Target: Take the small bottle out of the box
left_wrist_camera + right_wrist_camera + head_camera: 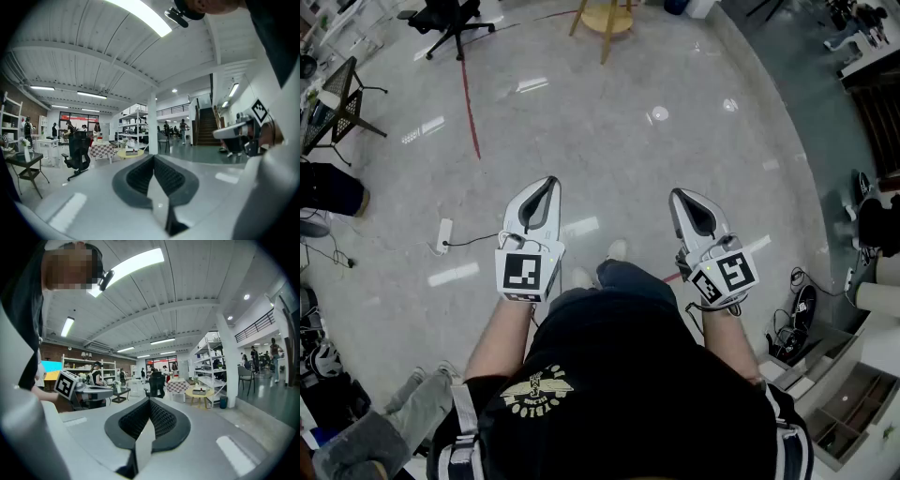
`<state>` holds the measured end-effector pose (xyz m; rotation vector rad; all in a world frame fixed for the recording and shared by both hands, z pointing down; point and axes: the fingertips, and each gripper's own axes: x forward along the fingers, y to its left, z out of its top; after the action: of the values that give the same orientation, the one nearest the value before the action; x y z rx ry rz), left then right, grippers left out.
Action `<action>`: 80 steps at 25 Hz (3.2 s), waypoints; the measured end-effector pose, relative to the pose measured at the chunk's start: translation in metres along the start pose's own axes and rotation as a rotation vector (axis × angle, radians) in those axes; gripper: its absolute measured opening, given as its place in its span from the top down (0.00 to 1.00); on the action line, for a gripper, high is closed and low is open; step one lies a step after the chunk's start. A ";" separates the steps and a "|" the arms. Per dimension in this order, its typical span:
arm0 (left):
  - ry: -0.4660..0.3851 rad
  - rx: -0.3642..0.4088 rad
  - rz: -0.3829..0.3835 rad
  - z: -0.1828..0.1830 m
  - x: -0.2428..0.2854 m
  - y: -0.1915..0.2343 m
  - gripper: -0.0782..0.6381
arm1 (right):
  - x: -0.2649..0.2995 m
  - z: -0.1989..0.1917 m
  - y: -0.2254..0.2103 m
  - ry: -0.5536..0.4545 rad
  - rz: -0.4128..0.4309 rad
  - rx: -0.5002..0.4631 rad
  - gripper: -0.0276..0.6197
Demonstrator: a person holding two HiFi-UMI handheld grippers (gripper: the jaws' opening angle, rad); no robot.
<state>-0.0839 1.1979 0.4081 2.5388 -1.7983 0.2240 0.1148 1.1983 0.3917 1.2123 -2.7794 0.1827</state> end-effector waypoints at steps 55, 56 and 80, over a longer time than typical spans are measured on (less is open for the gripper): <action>0.011 0.025 0.074 0.041 0.210 0.034 0.89 | 0.097 -0.008 -0.227 -0.027 -0.093 0.148 0.95; 0.016 0.022 0.074 0.040 0.209 0.035 0.89 | 0.096 -0.009 -0.227 -0.026 -0.094 0.160 0.95; 0.033 0.000 0.044 0.025 0.225 0.068 0.89 | 0.134 -0.006 -0.217 0.001 -0.088 0.148 0.95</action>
<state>-0.0724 0.9618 0.4082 2.4818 -1.8437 0.2655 0.1838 0.9562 0.4314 1.3632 -2.7470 0.3878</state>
